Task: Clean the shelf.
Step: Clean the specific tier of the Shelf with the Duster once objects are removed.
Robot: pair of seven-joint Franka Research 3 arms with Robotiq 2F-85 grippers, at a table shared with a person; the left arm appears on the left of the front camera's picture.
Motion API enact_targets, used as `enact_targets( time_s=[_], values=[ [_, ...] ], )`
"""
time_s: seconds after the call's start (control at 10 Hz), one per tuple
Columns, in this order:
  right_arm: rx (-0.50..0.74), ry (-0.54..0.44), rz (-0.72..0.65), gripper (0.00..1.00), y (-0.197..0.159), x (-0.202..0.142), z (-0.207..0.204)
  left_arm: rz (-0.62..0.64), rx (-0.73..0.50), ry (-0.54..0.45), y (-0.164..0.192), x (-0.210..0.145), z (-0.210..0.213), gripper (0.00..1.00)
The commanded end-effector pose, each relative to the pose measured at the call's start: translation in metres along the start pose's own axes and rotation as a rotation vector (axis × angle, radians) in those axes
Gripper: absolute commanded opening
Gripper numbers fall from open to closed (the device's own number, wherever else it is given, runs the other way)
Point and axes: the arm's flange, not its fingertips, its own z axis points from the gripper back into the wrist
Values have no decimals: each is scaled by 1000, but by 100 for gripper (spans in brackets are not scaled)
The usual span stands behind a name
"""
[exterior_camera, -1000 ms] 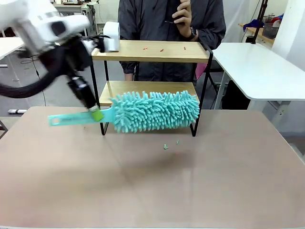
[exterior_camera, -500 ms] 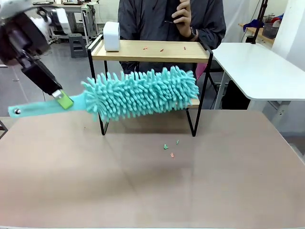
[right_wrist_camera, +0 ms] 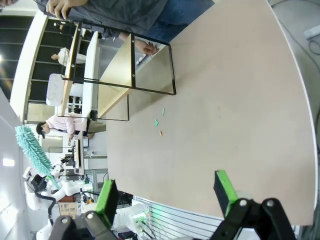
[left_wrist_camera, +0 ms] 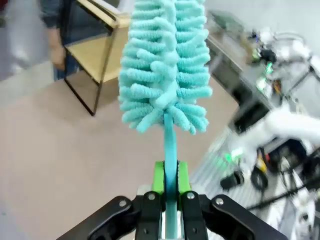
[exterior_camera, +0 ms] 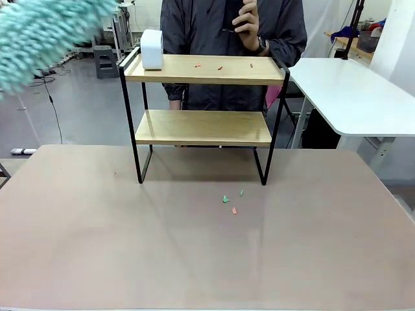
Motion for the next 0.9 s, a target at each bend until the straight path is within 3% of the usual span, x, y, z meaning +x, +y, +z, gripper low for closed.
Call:
enact_targets(
  time_s=[0.0,0.1,0.2,0.3,0.4,0.5,0.8],
  values=[
    [20,-13,22,100,1,2,0,216,81,-231,44,-25,4,12],
    [20,-13,22,100,1,2,0,394,107,-207,70,-24,-2,12],
    [20,-13,22,100,1,2,0,583,110,-120,96,-19,-14,12],
    [20,-13,22,100,1,2,0,774,190,-81,116,-13,-27,12],
    [20,-13,22,100,1,2,0,807,163,-19,126,-7,-35,12],
    [20,-13,22,100,1,2,0,571,171,-95,107,-49,-10,12],
    [20,-13,22,100,1,2,0,571,171,-95,107,-49,-10,12]
  ],
)
